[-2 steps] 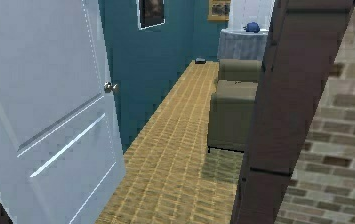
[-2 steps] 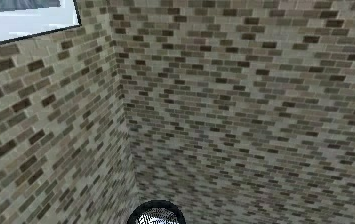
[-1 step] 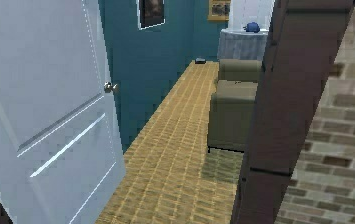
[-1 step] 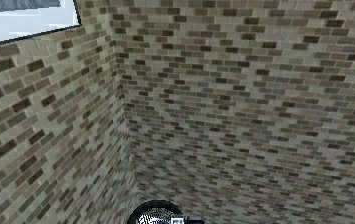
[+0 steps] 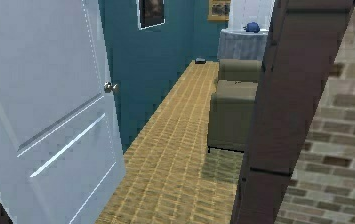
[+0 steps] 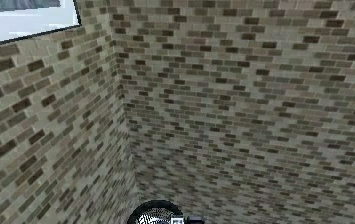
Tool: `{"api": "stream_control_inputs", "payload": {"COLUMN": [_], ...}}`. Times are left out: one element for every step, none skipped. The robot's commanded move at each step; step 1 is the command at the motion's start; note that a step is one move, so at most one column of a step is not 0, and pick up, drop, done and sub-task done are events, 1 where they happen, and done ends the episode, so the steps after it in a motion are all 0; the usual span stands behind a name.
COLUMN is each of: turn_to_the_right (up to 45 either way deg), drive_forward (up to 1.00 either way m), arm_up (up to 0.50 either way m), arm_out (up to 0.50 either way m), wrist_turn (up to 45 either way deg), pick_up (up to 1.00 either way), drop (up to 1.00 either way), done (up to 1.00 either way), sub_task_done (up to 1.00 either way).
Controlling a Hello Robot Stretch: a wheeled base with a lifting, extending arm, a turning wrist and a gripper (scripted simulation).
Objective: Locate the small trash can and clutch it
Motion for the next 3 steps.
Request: {"api": "stream_control_inputs", "payload": {"turn_to_the_right": [0.0, 0.0, 0.0], "drive_forward": [0.00, 0.00, 0.00], "arm_up": [0.00, 0.00, 0.00], "arm_out": [0.00, 0.00, 0.00], "wrist_turn": [45.0, 45.0, 30.0], "pick_up": [0.00, 0.00, 0.00], "drop": [0.00, 0.00, 0.00], "done": [0.00, 0.00, 0.00], "sub_task_done": [0.00, 0.00, 0.00]}}
